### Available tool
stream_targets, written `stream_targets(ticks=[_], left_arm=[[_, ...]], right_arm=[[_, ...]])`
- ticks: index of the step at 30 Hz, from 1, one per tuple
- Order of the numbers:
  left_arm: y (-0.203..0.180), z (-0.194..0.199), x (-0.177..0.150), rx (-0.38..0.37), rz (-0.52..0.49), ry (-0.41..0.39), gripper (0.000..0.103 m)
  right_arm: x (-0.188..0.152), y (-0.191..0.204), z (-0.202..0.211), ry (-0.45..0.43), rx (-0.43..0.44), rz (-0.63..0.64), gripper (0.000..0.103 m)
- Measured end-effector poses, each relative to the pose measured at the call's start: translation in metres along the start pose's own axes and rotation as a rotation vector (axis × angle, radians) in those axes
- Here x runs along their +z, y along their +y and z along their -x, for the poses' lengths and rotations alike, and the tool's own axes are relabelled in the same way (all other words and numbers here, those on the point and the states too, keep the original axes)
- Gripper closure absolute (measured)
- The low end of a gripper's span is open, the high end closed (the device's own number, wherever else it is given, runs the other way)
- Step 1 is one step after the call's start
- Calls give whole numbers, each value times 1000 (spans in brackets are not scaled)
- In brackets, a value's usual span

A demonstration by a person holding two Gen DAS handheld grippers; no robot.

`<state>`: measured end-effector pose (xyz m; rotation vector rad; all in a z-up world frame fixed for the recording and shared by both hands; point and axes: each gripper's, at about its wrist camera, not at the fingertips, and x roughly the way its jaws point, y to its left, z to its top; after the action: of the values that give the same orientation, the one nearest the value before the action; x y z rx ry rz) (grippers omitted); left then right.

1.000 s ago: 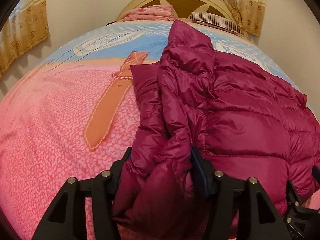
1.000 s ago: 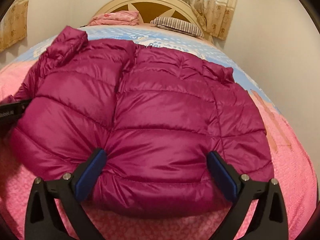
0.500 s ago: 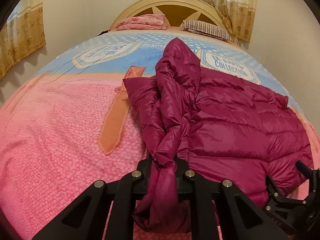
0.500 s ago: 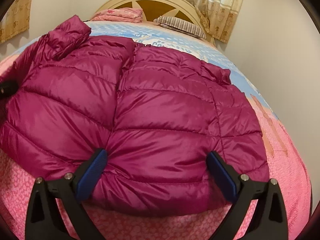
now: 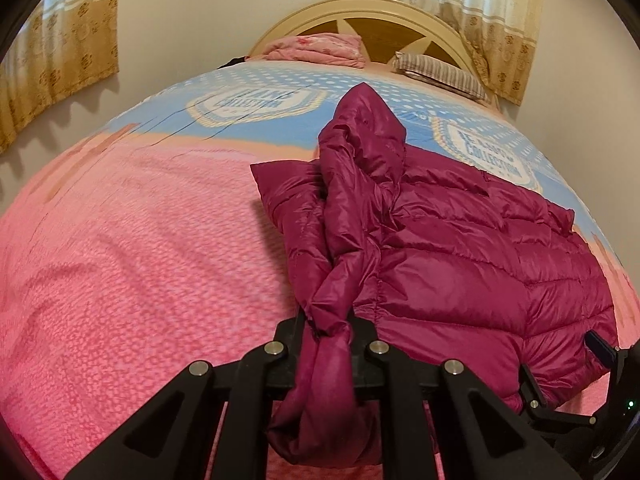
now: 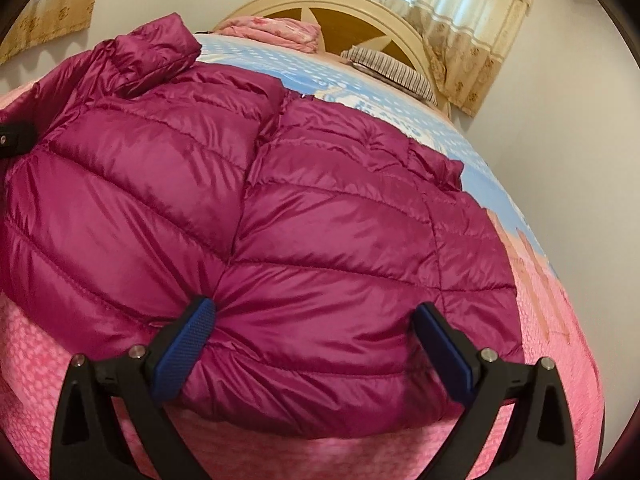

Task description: Fold large clothes

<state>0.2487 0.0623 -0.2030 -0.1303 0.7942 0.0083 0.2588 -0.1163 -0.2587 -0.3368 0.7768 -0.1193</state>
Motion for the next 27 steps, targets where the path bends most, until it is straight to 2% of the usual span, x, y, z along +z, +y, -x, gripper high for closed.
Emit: stream_targets(ticks=[4, 8, 12, 18, 22, 27], left_arm=[[15, -1, -4, 0, 22, 4, 92], [23, -3, -6, 2, 32, 12, 92], [25, 1, -3, -17, 53, 11, 93], [17, 32, 14, -36, 40, -44, 93], [-7, 60, 30, -36, -17, -104, 93], [-70, 98, 53, -46, -150, -209, 93]], right_arm=[[-3, 5, 6, -9, -2, 30, 2], [8, -23, 15, 20, 137, -39, 2], [13, -23, 13, 33, 141, -17, 2], [11, -52, 24, -37, 166, -106, 2], [19, -91, 18, -41, 145, -193, 2], [13, -154, 20, -66, 88, -290, 2]])
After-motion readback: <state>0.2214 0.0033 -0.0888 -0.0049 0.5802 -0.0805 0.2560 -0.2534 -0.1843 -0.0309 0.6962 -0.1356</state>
